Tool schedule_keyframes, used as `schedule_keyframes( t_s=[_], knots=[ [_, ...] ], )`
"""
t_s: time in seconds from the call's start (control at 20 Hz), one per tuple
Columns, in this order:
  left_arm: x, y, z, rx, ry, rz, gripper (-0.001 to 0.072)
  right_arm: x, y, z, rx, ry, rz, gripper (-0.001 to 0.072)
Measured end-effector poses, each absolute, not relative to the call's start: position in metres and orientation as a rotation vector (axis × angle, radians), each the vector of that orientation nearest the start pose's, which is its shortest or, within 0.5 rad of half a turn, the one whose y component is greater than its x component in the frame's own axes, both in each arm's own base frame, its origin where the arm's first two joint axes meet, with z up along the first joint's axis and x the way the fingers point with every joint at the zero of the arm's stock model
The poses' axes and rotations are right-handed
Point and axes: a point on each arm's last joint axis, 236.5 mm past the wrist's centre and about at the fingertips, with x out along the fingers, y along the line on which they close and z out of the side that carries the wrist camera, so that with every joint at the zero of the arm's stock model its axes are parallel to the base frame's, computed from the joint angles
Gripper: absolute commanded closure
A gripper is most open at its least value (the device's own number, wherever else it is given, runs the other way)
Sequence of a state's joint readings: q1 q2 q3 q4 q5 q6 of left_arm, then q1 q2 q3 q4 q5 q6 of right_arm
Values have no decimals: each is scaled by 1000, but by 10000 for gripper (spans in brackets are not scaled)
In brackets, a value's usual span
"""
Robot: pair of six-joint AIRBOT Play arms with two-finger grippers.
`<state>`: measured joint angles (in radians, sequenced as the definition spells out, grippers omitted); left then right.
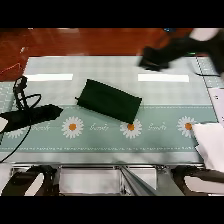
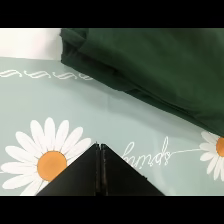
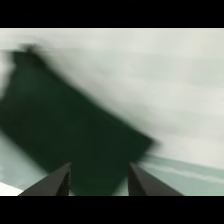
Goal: Fold the shirts.
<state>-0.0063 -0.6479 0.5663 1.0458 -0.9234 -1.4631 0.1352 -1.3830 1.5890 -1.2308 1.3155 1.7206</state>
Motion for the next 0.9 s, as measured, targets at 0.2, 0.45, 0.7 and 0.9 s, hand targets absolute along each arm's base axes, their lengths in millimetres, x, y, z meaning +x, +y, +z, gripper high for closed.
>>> schedule_keyframes(
  t_s=[0.2, 0.45, 0.7, 0.9],
  knots=[
    [280, -97, 35, -412, 961, -281, 685, 368, 36, 105, 357, 1089, -48, 291],
    [280, -98, 36, -431, 964, -280, 685, 331, 76, 6, 634, 1144, -17, 289],
    [279, -100, 37, -460, 970, -276, 685, 324, 135, -66, 840, 1255, 75, 290],
    [277, -102, 35, -474, 985, -275, 685, 328, 174, -93, 973, 1319, 183, 290]
  ],
)
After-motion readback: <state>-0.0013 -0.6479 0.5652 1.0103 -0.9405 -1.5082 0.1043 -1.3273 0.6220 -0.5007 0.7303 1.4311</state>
